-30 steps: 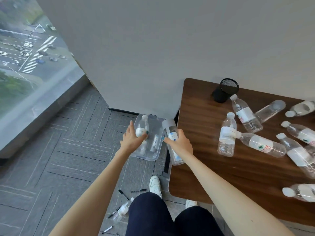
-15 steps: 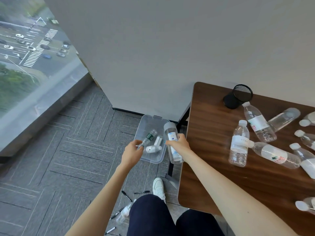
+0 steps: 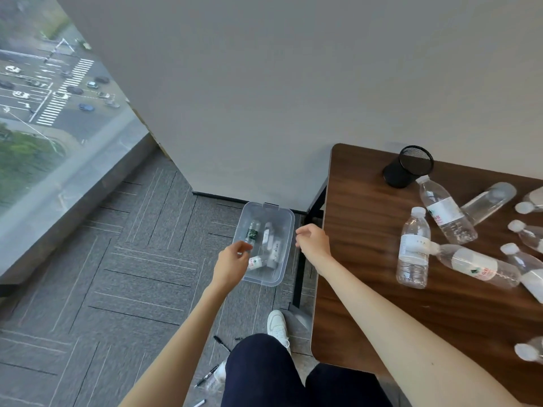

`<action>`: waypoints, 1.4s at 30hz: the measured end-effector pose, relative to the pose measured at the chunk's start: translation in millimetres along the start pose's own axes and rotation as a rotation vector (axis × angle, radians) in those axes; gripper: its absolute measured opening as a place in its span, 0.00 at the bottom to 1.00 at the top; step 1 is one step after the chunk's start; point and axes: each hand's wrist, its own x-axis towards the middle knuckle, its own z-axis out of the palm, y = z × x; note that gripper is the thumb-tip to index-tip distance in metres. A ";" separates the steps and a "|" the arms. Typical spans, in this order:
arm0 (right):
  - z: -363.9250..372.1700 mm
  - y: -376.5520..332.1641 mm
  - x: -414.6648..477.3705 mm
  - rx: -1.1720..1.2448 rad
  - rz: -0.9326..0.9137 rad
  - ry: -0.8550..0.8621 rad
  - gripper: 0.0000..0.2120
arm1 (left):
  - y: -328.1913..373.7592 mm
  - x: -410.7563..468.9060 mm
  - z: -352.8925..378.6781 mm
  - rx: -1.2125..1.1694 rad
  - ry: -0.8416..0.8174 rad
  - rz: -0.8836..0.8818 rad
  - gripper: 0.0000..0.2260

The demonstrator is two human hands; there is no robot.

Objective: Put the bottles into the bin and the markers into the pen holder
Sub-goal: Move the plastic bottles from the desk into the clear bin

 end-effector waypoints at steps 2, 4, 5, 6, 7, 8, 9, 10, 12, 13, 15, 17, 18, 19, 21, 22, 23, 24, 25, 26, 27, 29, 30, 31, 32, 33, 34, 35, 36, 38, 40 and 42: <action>-9.0 9.0 -3.4 0.035 -0.019 0.017 0.10 | 9.0 1.4 5.0 -0.012 -0.019 0.015 0.12; -20.8 17.9 -6.7 0.071 -0.032 0.030 0.08 | 19.9 2.5 13.2 -0.008 -0.036 0.032 0.12; -27.4 23.4 -8.1 0.083 -0.036 0.037 0.08 | 26.1 2.8 18.7 -0.006 -0.048 0.043 0.11; -34.4 28.8 -9.1 0.090 -0.042 0.048 0.07 | 32.6 3.0 24.8 -0.004 -0.060 0.053 0.11; -41.7 34.2 -9.7 0.097 -0.051 0.065 0.07 | 39.6 2.7 31.5 0.000 -0.072 0.066 0.11; -49.5 39.4 -10.4 0.107 -0.056 0.087 0.07 | 46.8 1.9 38.5 0.008 -0.082 0.081 0.11; -57.7 44.5 -11.0 0.117 -0.056 0.107 0.07 | 53.1 1.2 45.9 0.012 -0.091 0.098 0.11; -66.1 49.4 -11.5 0.126 -0.054 0.125 0.07 | 60.1 -0.2 53.4 0.012 -0.103 0.112 0.11; -84.6 59.6 -12.4 0.140 -0.061 0.163 0.07 | 74.0 -3.4 69.3 0.022 -0.131 0.141 0.10; -94.5 64.9 -12.7 0.146 -0.072 0.183 0.07 | 81.9 -5.7 77.8 0.033 -0.141 0.161 0.11; -115.4 75.9 -13.2 0.147 -0.094 0.213 0.07 | 97.7 -10.7 95.8 0.046 -0.162 0.188 0.11; -136.4 87.2 -13.8 0.145 -0.110 0.234 0.07 | 112.6 -16.9 114.2 0.037 -0.190 0.200 0.11; -147.3 93.3 -13.8 0.152 -0.115 0.244 0.07 | 119.9 -20.7 123.5 0.036 -0.197 0.210 0.10; -157.8 99.2 -13.6 0.160 -0.117 0.251 0.07 | 126.0 -24.0 132.7 0.036 -0.198 0.221 0.10; -181.3 112.5 -13.3 0.178 -0.103 0.262 0.08 | 138.7 -31.6 152.8 0.049 -0.187 0.246 0.10; -195.0 120.4 -13.5 0.183 -0.096 0.267 0.08 | 145.9 -36.6 164.8 0.060 -0.183 0.252 0.10; -208.2 128.5 -13.7 0.182 -0.095 0.273 0.08 | 153.0 -41.9 176.7 0.066 -0.177 0.258 0.10; -221.5 136.3 -13.8 0.177 -0.105 0.275 0.09 | 160.2 -47.3 188.5 0.076 -0.168 0.253 0.10; -234.2 144.6 -13.6 0.168 -0.120 0.272 0.08 | 167.8 -52.7 200.8 0.081 -0.157 0.250 0.10; -246.6 152.6 -13.5 0.158 -0.135 0.266 0.08 | 175.7 -58.1 212.6 0.092 -0.142 0.248 0.10; -258.7 160.1 -13.2 0.151 -0.143 0.261 0.07 | 183.1 -62.2 225.2 0.110 -0.122 0.257 0.11; -281.4 175.9 -10.8 0.144 -0.142 0.273 0.07 | 198.0 -69.8 250.0 0.167 -0.092 0.268 0.23; -292.3 183.5 -9.1 0.143 -0.138 0.285 0.07 | 206.8 -73.8 261.7 0.199 -0.089 0.260 0.30; -302.5 190.8 -7.1 0.137 -0.136 0.296 0.08 | 214.8 -76.8 274.0 0.232 -0.090 0.253 0.36; -312.0 197.3 -5.3 0.129 -0.138 0.305 0.08 | 221.8 -79.0 286.6 0.268 -0.096 0.244 0.41; -320.7 203.7 -3.6 0.123 -0.139 0.312 0.08 | 227.5 -80.2 299.0 0.299 -0.100 0.236 0.45; -328.4 209.5 -1.9 0.121 -0.140 0.317 0.08 | 232.1 -80.4 310.7 0.326 -0.102 0.229 0.48; -335.2 215.1 -0.3 0.119 -0.139 0.318 0.08 | 236.4 -79.7 321.6 0.347 -0.101 0.225 0.51; -341.1 220.2 1.4 0.115 -0.138 0.317 0.08 | 239.9 -78.5 330.8 0.358 -0.103 0.215 0.53; -350.2 229.5 4.3 0.107 -0.135 0.310 0.08 | 245.2 -74.2 345.2 0.347 -0.102 0.166 0.56; -356.0 237.8 6.7 0.098 -0.142 0.302 0.08 | 246.7 -69.4 354.6 0.351 -0.082 0.100 0.58; -360.4 244.3 8.7 0.098 -0.150 0.298 0.07 | 243.8 -66.2 360.8 0.370 -0.055 0.051 0.58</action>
